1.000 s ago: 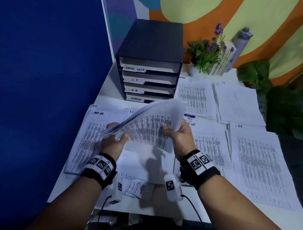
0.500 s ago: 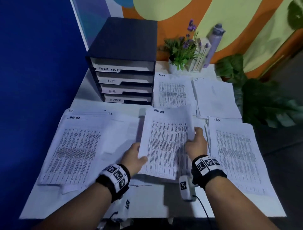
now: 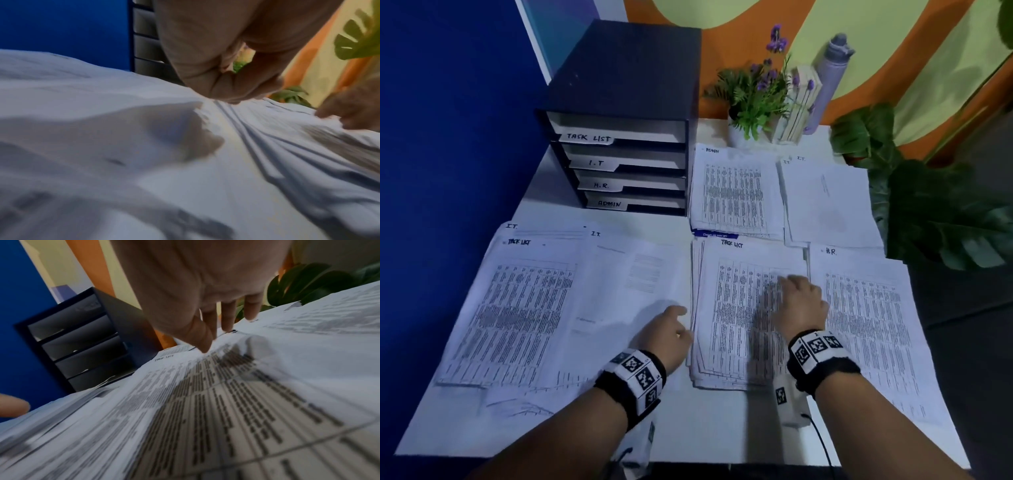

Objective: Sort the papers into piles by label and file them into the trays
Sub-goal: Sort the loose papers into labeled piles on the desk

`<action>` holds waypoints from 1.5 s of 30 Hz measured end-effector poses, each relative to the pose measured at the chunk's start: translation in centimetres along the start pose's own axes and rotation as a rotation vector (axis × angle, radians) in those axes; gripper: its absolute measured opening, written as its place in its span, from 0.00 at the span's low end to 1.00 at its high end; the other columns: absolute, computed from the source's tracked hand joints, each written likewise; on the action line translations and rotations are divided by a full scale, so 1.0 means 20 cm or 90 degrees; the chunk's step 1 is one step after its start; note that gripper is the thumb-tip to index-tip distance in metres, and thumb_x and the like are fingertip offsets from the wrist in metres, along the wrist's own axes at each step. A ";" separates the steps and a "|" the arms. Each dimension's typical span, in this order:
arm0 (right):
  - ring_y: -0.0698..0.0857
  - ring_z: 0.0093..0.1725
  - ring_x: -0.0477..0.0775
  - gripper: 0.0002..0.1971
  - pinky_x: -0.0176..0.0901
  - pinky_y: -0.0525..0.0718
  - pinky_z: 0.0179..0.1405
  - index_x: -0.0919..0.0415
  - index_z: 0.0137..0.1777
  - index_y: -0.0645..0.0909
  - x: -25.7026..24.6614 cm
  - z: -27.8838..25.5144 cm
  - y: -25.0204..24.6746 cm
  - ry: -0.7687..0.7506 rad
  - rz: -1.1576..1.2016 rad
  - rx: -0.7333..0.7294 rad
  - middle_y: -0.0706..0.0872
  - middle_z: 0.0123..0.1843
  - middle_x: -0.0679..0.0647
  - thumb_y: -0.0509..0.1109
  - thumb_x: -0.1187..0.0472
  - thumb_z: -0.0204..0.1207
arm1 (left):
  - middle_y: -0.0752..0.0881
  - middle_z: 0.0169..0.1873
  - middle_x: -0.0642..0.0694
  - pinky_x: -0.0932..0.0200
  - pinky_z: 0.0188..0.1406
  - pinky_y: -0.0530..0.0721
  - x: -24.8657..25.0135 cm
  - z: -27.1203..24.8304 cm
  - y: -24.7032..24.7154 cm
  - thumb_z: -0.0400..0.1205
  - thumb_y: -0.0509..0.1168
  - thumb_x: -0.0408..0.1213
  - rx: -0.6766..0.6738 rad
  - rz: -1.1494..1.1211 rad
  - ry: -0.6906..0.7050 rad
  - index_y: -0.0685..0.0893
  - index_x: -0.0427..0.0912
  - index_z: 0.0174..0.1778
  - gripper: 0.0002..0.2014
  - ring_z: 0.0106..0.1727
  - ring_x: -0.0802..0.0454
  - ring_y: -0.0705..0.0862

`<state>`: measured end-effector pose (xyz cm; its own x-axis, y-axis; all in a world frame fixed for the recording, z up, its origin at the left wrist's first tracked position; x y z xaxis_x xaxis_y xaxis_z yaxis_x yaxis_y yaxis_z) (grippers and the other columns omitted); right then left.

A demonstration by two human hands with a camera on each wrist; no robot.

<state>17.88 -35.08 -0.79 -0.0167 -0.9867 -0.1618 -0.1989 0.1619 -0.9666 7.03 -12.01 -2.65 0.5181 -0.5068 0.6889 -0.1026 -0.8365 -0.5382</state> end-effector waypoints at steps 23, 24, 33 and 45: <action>0.63 0.77 0.69 0.30 0.52 0.70 0.73 0.51 0.79 0.60 -1.03 -0.28 0.29 -0.163 0.106 -0.148 0.57 0.83 0.63 0.60 0.58 0.76 | 0.61 0.80 0.38 0.38 0.75 0.69 -1.09 -0.12 -1.06 0.64 0.79 0.60 0.238 0.182 -0.298 0.51 0.47 0.85 0.59 0.78 0.34 0.64; 0.62 0.77 0.68 0.30 0.51 0.69 0.74 0.54 0.79 0.60 -1.04 -0.28 0.27 -0.156 0.133 -0.135 0.60 0.82 0.63 0.58 0.60 0.76 | 0.60 0.80 0.39 0.39 0.76 0.67 -1.07 -0.13 -1.02 0.64 0.78 0.61 0.233 0.190 -0.287 0.51 0.47 0.85 0.60 0.79 0.35 0.63; 0.82 0.49 0.60 0.14 0.44 0.78 0.52 0.60 0.61 0.79 -0.92 -0.14 0.27 0.105 0.440 -0.092 0.83 0.41 0.57 0.69 0.65 0.75 | 0.58 0.83 0.45 0.43 0.77 0.69 -0.99 -0.21 -0.77 0.69 0.78 0.54 0.212 0.055 -0.202 0.42 0.52 0.85 0.59 0.80 0.43 0.66; 0.77 0.45 0.54 0.10 0.34 0.70 0.46 0.56 0.56 0.78 -0.89 -0.17 0.27 0.071 0.436 -0.044 0.81 0.42 0.55 0.66 0.69 0.78 | 0.73 0.70 0.37 0.65 0.52 0.72 -0.86 -0.09 -0.84 0.71 0.71 0.31 0.253 -0.039 -0.168 0.82 0.42 0.33 0.05 0.63 0.44 0.77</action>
<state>13.87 -16.79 -2.50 -0.2610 -0.6592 -0.7052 -0.1691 0.7505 -0.6389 -1.65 10.41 -4.48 0.7166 -0.3462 0.6055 0.2403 -0.6924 -0.6803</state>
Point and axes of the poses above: each hand's wrist, its own z-axis towards the middle knuckle, its own y-axis out of the palm, x = y × z, the point moved 4 cm from there along z, towards the middle knuckle
